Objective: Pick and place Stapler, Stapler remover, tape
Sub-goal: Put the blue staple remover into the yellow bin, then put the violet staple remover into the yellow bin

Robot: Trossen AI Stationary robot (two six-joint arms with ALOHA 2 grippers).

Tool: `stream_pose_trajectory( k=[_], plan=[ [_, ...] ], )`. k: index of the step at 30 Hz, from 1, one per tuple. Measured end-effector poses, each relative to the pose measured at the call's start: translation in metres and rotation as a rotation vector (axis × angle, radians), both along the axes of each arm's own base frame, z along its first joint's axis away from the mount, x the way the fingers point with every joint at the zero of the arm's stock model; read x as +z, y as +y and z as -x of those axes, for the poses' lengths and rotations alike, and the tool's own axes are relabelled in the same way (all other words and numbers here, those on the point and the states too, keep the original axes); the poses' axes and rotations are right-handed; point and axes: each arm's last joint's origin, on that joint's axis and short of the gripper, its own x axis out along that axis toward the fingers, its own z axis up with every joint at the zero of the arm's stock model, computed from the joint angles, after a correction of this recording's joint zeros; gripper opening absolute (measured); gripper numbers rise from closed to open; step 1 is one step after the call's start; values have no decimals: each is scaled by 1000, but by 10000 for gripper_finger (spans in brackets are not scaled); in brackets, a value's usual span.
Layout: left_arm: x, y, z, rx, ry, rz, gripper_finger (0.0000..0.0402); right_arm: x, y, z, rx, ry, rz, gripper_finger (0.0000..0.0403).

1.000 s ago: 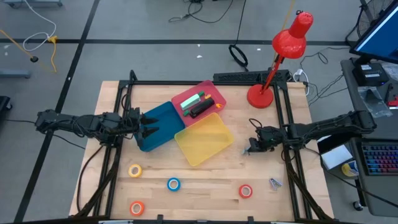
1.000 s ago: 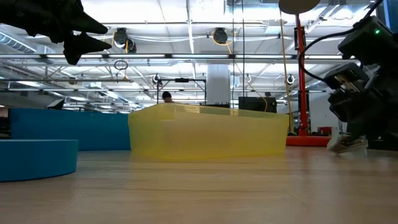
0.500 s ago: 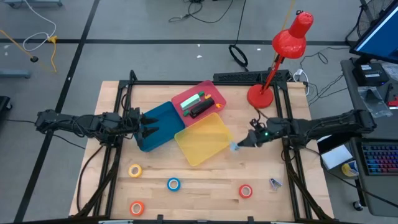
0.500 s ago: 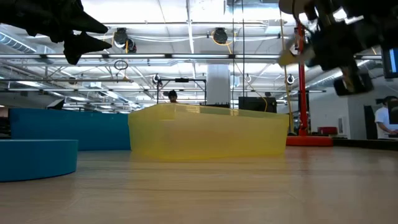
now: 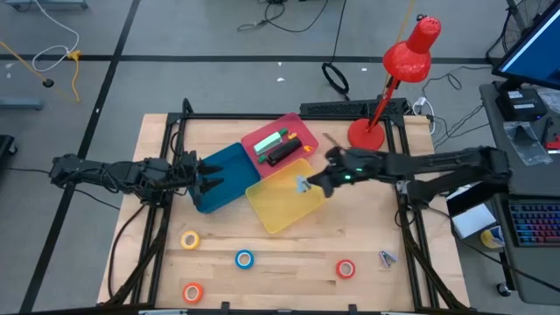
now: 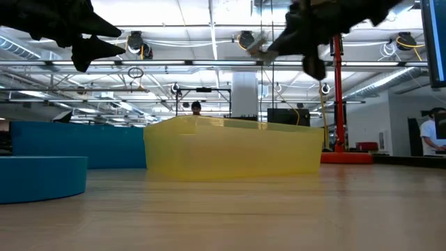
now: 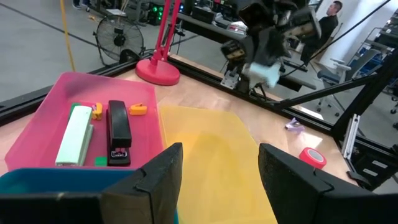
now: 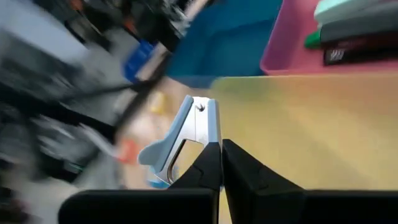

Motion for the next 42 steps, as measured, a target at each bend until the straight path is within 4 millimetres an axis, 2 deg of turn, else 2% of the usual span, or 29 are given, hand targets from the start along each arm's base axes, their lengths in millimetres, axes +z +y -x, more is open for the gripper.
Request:
stream_pose_trajectory(
  k=[8,11,16,24,30,39,42],
  plan=[
    [0,0,0,0,2,2,209,-15,-18,-60,126,317,309,0],
    [0,0,0,0,2,2,209,-28,-25,-76,161,416,368,0],
    [0,0,0,0,2,1,209,-52,-28,-94,253,485,390,0],
    [0,0,0,0,-1,7,209,-81,-42,-100,300,595,411,0],
    [0,0,0,1,0,7,209,-83,-49,-99,335,602,462,5],
    [0,0,0,1,0,7,209,-83,-55,-98,361,607,507,79],
    [0,0,0,0,0,7,209,-72,-54,-94,355,589,507,97]
  ],
)
